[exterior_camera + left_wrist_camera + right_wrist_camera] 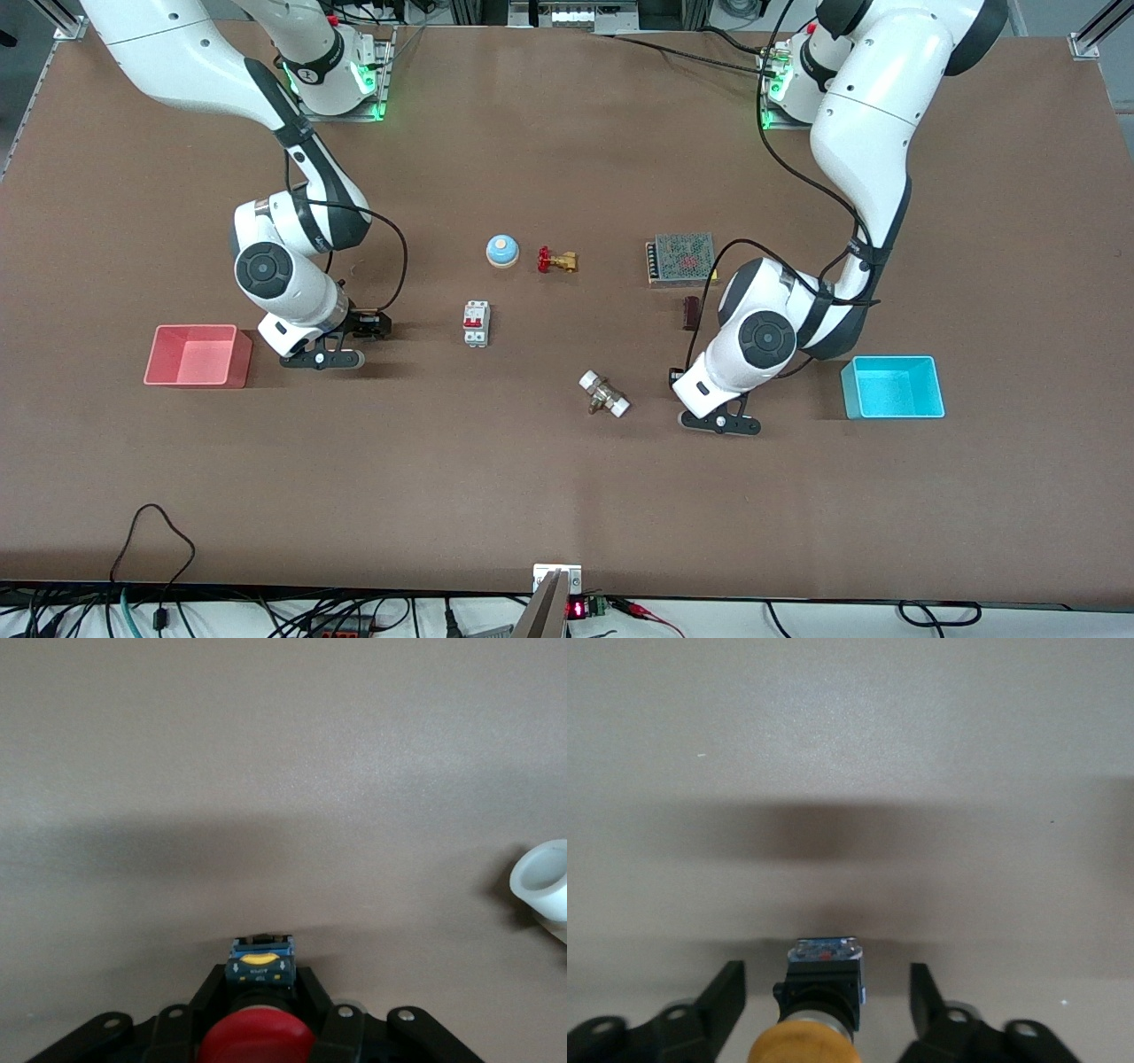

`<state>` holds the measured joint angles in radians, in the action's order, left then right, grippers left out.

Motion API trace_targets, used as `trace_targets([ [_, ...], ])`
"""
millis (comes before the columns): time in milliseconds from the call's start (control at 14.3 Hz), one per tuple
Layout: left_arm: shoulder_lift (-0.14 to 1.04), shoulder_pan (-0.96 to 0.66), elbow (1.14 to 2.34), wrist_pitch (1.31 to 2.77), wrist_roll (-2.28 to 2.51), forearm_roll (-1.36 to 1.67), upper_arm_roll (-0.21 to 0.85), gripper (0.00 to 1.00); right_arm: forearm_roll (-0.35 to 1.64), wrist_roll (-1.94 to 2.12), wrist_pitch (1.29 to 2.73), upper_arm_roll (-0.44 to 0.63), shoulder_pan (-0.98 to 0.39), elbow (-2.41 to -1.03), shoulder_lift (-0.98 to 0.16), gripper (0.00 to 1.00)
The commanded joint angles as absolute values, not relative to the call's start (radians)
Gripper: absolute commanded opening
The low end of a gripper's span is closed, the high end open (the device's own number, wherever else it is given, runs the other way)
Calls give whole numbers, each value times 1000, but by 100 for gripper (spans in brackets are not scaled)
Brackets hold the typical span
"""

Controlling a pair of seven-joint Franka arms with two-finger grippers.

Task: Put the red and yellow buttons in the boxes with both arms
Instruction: 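Carry the yellow button to the pink box while the left gripper carries red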

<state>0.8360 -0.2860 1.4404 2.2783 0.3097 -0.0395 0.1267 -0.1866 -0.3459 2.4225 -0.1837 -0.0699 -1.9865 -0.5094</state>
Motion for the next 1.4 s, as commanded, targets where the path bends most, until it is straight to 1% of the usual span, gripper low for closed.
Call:
trace_targets([
  [0, 792, -282, 1439, 2258, 314, -46, 106, 19, -219, -364, 2439, -190, -67, -1994, -515, 60],
  [140, 749, -281, 1414, 2183, 310, -48, 66, 19, -218, -362, 2437, -192, -67, -1993, -515, 41],
  [280, 697, -281, 1404, 2068, 292, -48, 23, 19, -218, -357, 2436, -201, -66, -1982, -514, 20],
  [420, 646, -279, 1404, 1981, 218, -48, -46, 19, -215, -353, 2413, -204, -63, -1962, -506, 17],
  [559, 589, -262, 1405, 1881, 96, -48, -116, 19, -209, -345, 2347, -204, -54, -1921, -486, 17],
  [629, 577, -227, 1407, 1844, 47, -48, -127, 19, -209, -339, 2291, -203, -34, -1892, -457, 17],
  [769, 577, -125, 1419, 1844, -49, -46, -124, 19, -199, -263, 2206, -202, 20, -1856, -393, 17],
  [839, 583, -89, 1436, 1853, -87, -46, -123, 19, -189, -218, 2185, -202, 52, -1853, -359, 17],
  [979, 577, -60, 1515, 1923, -104, -43, -120, 19, -186, -152, 2151, -198, 98, -1841, -328, 17],
  [1119, 569, -41, 1594, 2011, -104, -31, -115, 19, -184, -73, 2123, -167, 129, -1803, -330, 17],
  [1329, 571, -41, 1678, 2138, -104, 1, -110, 19, -176, 63, 2146, -83, 158, -1793, -362, 17],
])
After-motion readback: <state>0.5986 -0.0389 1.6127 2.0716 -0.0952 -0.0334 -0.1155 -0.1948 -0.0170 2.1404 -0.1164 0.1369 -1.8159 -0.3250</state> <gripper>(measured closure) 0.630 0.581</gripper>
